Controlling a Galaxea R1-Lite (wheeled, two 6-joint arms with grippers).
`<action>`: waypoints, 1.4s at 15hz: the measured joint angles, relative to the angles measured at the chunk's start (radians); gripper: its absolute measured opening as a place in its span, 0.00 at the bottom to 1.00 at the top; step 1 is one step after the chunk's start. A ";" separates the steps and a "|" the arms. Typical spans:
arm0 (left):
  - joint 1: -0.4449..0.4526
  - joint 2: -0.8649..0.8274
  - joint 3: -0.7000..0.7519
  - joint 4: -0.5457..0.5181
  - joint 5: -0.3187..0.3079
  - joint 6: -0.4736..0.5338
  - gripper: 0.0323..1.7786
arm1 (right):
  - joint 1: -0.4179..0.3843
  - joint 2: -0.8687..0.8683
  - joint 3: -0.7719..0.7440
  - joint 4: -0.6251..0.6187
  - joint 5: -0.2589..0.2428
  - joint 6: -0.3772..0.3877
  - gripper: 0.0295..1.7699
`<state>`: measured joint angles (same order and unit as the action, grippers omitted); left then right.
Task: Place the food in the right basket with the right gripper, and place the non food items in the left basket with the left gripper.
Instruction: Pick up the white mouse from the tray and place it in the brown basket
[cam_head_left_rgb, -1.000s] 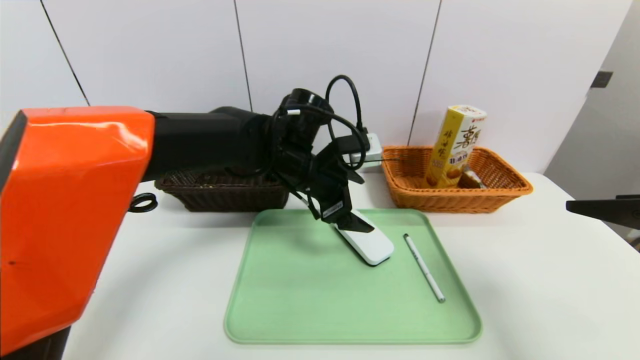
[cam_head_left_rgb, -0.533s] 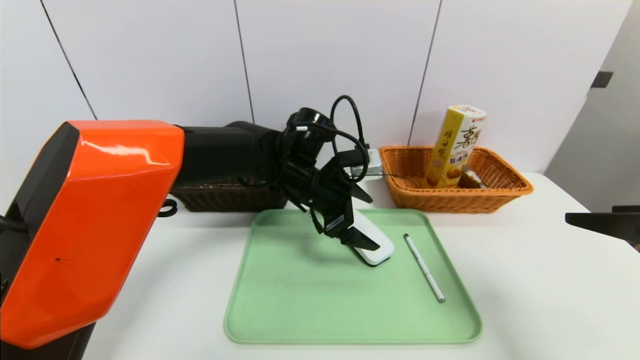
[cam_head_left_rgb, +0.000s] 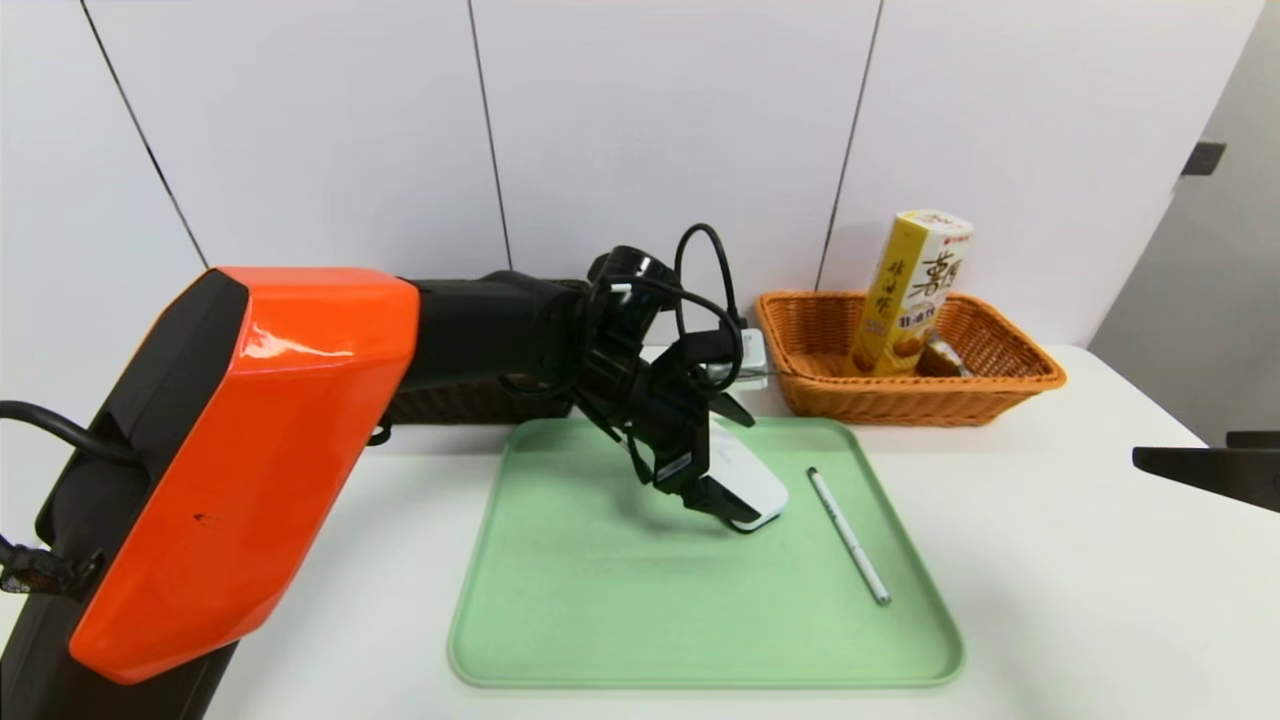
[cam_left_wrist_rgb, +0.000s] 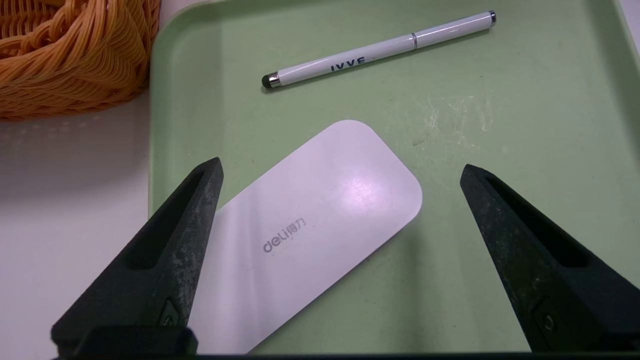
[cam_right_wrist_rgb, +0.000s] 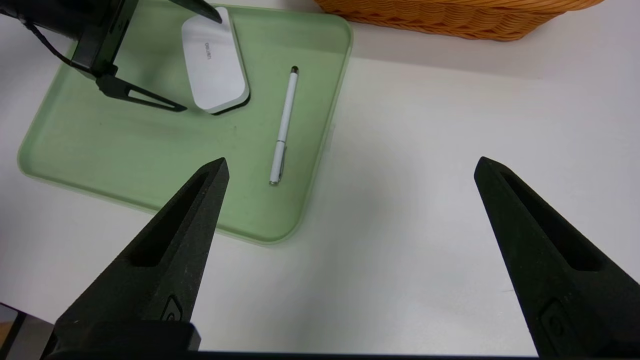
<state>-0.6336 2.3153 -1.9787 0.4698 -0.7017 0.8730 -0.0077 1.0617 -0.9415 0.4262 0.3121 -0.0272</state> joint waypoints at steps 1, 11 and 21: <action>0.000 0.002 0.000 0.000 0.000 0.002 0.95 | 0.000 -0.001 0.002 -0.001 0.000 0.000 0.96; -0.020 -0.027 0.000 0.008 0.152 0.153 0.95 | 0.000 -0.008 0.020 -0.001 0.015 0.001 0.96; -0.077 -0.051 -0.006 0.086 0.249 0.047 0.95 | 0.000 -0.025 0.055 -0.001 0.039 0.003 0.96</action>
<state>-0.7104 2.2638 -1.9849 0.5562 -0.4532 0.9198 -0.0077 1.0366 -0.8862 0.4255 0.3511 -0.0238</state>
